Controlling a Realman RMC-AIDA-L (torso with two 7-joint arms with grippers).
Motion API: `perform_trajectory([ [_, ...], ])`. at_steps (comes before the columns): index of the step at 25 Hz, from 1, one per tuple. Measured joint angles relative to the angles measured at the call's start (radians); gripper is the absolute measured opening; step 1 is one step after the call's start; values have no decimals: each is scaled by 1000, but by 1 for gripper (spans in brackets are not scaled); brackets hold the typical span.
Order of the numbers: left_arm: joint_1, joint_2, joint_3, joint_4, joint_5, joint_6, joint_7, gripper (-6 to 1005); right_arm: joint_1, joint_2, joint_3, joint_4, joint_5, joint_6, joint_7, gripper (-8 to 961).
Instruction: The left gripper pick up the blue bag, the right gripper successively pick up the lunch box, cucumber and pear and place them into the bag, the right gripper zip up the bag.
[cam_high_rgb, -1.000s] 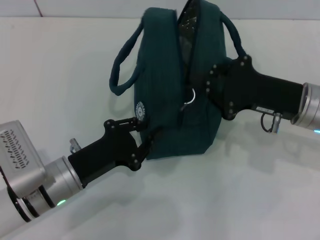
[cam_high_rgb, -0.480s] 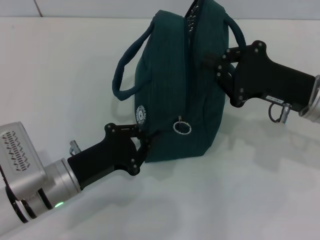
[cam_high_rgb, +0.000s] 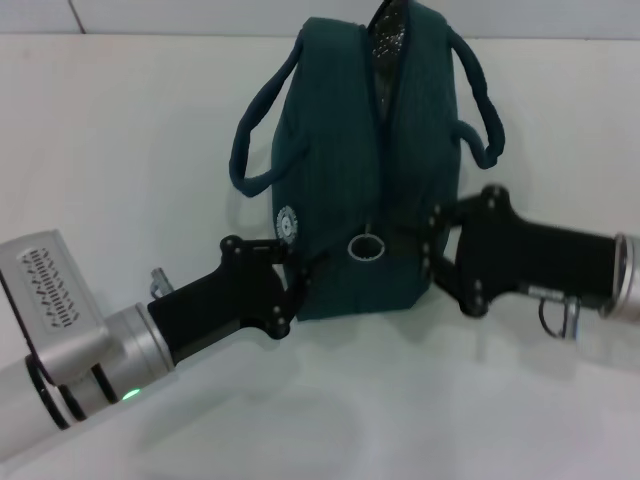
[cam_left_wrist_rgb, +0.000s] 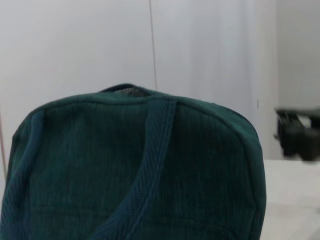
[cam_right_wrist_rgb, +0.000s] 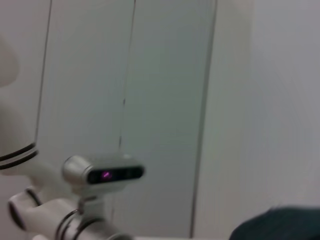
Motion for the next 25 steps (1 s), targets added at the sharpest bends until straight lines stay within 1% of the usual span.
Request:
perform_trajectory([
  [1,-3,-1,0,4,2,0,0,71,-4,0,0,1,-10,1,17,37],
  [5,-11,-2,0,18,4,0,5,69,-23,0,3,14,-43,16,82,104],
  [12,-17,-2,2,22,4,7,14,69,-63,-1,8,20,-48,75,101,220],
  [17,-18,-5,20,27,4,11,14,69,-62,4,19,21,-47,144,106,448],
  [25,-12,-7,29,31,3,22,15,68,-38,8,10,21,-49,154,106,444],
])
